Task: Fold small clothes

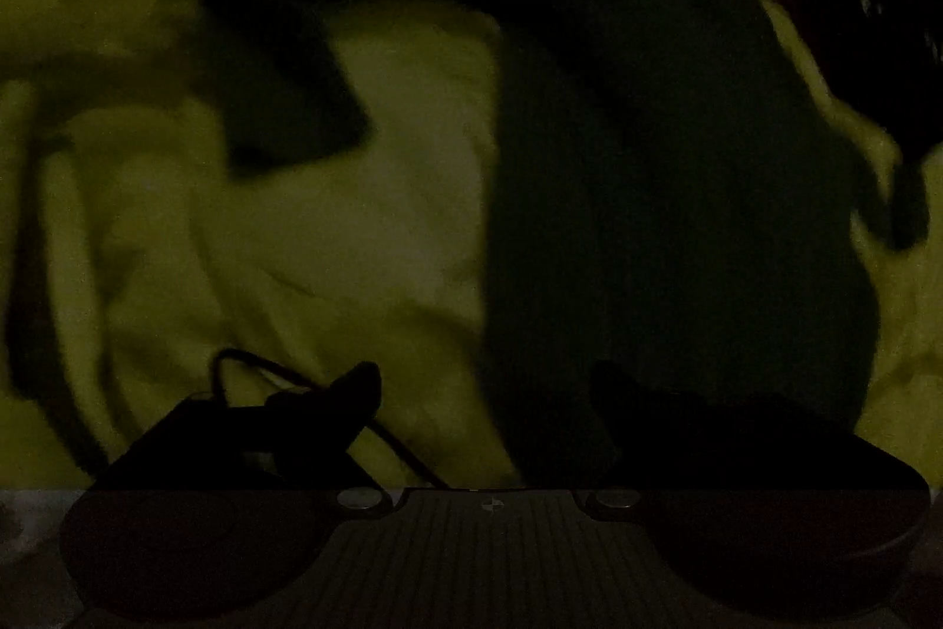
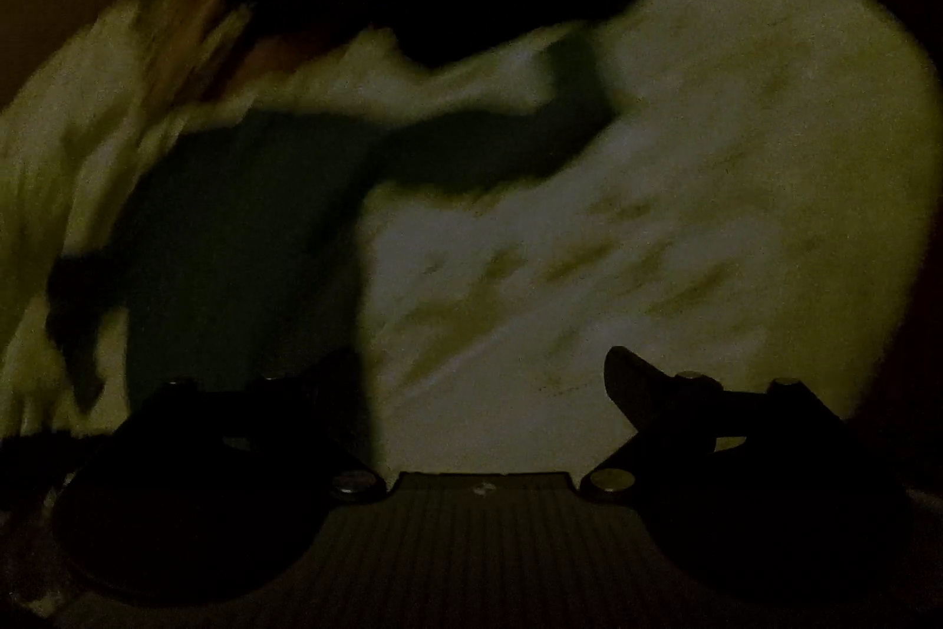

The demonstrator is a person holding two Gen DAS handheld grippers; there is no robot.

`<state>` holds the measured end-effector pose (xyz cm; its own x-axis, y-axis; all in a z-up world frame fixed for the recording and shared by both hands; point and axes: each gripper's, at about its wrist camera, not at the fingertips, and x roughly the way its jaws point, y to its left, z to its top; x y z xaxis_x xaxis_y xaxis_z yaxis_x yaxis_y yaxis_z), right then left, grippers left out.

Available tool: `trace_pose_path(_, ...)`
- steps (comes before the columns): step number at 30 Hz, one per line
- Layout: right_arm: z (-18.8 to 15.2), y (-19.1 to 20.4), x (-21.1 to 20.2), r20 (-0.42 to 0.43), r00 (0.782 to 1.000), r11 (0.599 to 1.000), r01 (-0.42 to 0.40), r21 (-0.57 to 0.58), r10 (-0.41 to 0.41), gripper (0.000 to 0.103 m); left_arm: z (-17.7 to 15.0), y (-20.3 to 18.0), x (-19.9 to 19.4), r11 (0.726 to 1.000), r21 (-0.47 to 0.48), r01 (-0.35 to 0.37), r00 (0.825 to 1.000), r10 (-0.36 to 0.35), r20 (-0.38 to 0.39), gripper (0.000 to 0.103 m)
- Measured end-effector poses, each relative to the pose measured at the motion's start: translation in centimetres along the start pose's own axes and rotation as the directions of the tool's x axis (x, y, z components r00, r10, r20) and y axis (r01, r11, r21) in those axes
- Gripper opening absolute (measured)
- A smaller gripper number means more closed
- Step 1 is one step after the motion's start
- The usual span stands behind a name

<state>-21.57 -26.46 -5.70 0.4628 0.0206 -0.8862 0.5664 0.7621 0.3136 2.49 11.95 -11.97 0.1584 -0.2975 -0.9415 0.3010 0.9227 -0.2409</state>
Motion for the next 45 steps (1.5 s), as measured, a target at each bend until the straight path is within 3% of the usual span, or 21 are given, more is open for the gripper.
trace_pose_path(5,-2.1,3.2,7.2,-0.166,0.986,0.998,-0.042,-0.051,0.033,0.078,-0.9,-2.1,2.2,0.993,0.114,-0.033,0.997,0.041,-0.065,0.103)
trace_pose_path(8,-2.9,3.6,9.5,-0.22,0.974,0.998,-0.061,-0.019,0.055,0.071,-1.6,-2.3,1.7,0.989,0.148,0.023,0.998,-0.014,-0.062,0.103)
trace_pose_path(11,-3.3,3.6,10.6,-0.23,0.971,0.998,-0.068,-0.018,0.062,0.071,-2.3,-2.1,0.2,0.978,0.179,0.105,0.995,-0.103,-0.018,0.103)
trace_pose_path(14,-3.4,3.3,11.9,-0.253,0.966,0.998,-0.064,-0.01,0.059,0.071,-3.2,-1.9,-0.4,0.951,0.24,0.196,0.979,-0.202,0.0,0.103)
trace_pose_path(16,-3.3,3.4,12.4,-0.265,0.962,0.998,-0.066,-0.003,0.063,0.071,-3.6,-2.4,-0.3,0.918,0.317,0.239,0.968,-0.25,-0.006,0.103)
trace_pose_path(18,-3.3,3.7,12.9,-0.278,0.959,0.998,-0.064,-0.011,0.059,0.07,-3.6,-3.0,0.0,0.903,0.362,0.231,0.969,-0.246,-0.006,0.103)
trace_pose_path(20,-3.3,4.0,12.9,-0.279,0.959,0.998,-0.066,-0.018,0.058,0.07,-3.0,-3.0,1.1,0.918,0.351,0.183,0.981,-0.193,-0.008,0.103)
trace_pose_path(24,-3.3,4.0,12.8,-0.28,0.958,0.998,-0.069,-0.013,0.062,0.07,-2.1,-1.9,1.8,0.954,0.24,0.179,0.983,-0.182,-0.01,0.103)
trace_pose_path(27,-3.2,3.7,12.9,-0.282,0.957,0.997,-0.077,0.0,0.074,0.07,-2.3,-1.3,2.0,0.956,0.232,0.178,0.984,-0.179,-0.018,0.103)
trace_pose_path(29,-3.2,3.5,13.4,-0.287,0.953,0.995,-0.092,0.026,0.096,0.07,-2.9,-1.1,2.8,0.951,0.212,0.224,0.974,-0.212,-0.082,0.103)
trace_pose_path(33,-2.7,3.8,14.9,-0.313,0.941,0.992,-0.116,0.053,0.127,0.07,-3.4,-3.3,4.7,0.945,0.219,0.244,0.963,-0.208,-0.173,0.103)
trace_pose_path(34,-2.5,4.1,15.2,-0.319,0.939,0.991,-0.119,0.057,0.131,0.068,-3.4,-4.2,5.1,0.941,0.231,0.247,0.959,-0.204,-0.195,0.103)
trace_pose_path(36,-2.4,4.4,15.9,-0.329,0.933,0.989,-0.121,0.083,0.142,0.048,-3.3,-5.2,5.1,0.938,0.239,0.251,0.958,-0.205,-0.2,0.103)
trace_pose_path(37,-2.6,4.4,15.8,-0.339,0.929,0.988,-0.119,0.098,0.146,0.025,-3.2,-5.4,5.0,0.938,0.233,0.257,0.955,-0.21,-0.209,0.103)
trace_pose_path(38,-2.6,4.4,15.8,-0.345,0.928,0.988,-0.113,0.103,0.142,0.011,-2.9,-5.4,4.8,0.939,0.218,0.266,0.95,-0.218,-0.223,0.097)
trace_pose_path(39,-2.6,4.2,15.4,-0.337,0.93,0.988,-0.115,0.105,0.144,0.011,-2.4,-5.0,4.3,0.939,0.188,0.288,0.943,-0.243,-0.229,0.09)
trace_pose_path(41,-2.5,3.8,13.9,-0.31,0.933,0.981,-0.148,0.122,0.179,0.01,-1.8,-4.1,2.6,0.931,0.139,0.339,0.928,-0.305,-0.216,0.086)
trace_pose_path(45,-2.5,2.1,9.4,-0.272,0.926,0.962,-0.225,0.156,0.261,0.01,-1.8,-2.6,-1.8,0.911,0.16,0.381,0.92,-0.356,-0.166,0.081)
